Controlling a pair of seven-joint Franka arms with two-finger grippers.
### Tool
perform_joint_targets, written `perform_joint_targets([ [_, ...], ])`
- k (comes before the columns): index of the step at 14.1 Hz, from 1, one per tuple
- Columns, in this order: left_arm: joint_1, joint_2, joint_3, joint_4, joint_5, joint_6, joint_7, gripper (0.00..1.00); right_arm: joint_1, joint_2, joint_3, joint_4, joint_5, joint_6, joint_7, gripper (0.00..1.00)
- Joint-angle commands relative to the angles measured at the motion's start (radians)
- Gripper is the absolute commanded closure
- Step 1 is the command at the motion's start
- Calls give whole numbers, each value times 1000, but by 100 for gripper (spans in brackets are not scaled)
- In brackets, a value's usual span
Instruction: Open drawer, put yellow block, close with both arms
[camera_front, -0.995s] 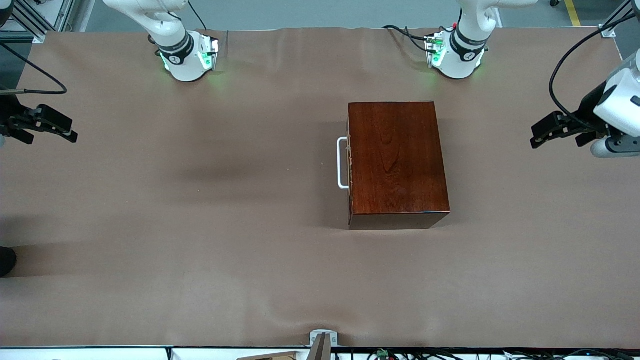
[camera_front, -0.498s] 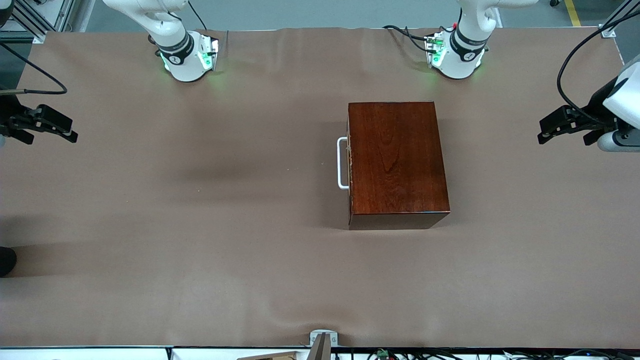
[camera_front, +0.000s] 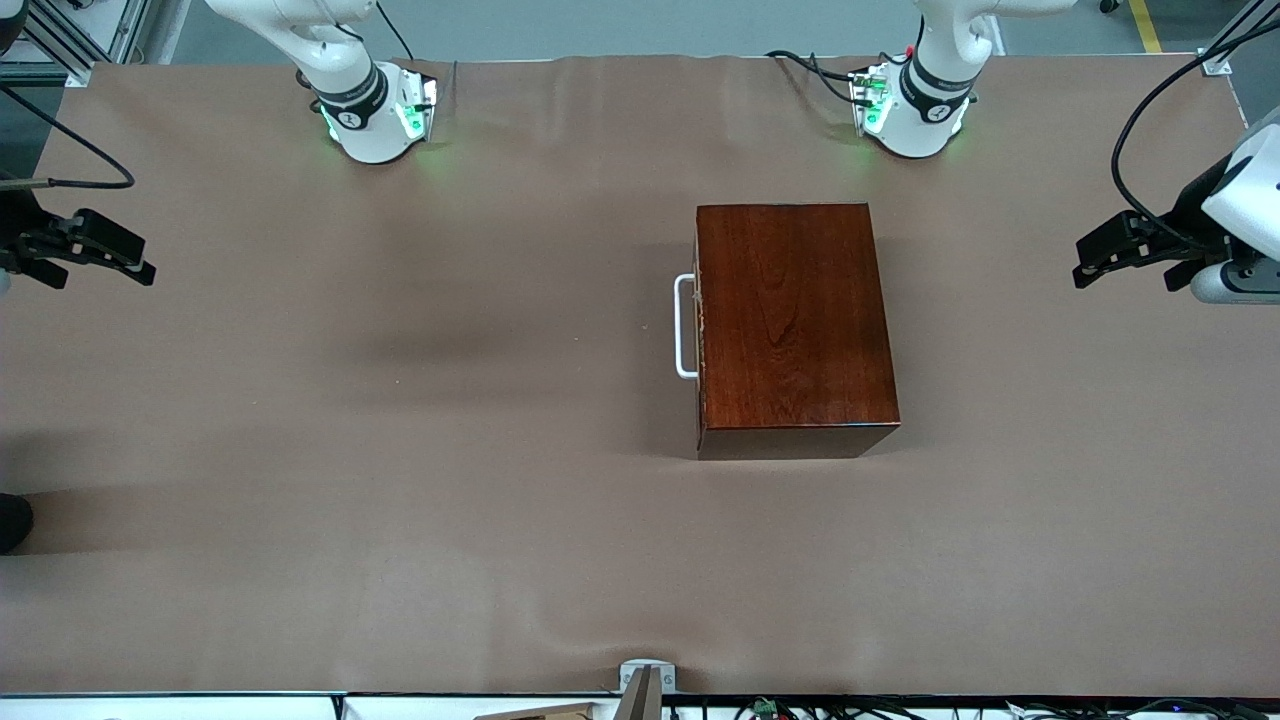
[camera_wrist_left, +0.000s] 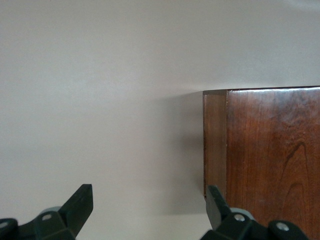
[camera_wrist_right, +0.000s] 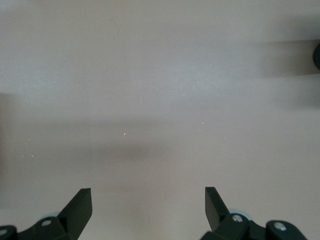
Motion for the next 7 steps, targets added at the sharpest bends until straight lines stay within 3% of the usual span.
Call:
perform_joint_targets([
  [1, -1, -22, 2, -25, -3, 14, 11, 0, -19, 2, 14, 14, 7, -11, 3, 0],
  [7, -3, -18, 2, -25, 35, 14, 11, 0, -19, 2, 14, 14, 7, -11, 3, 0],
])
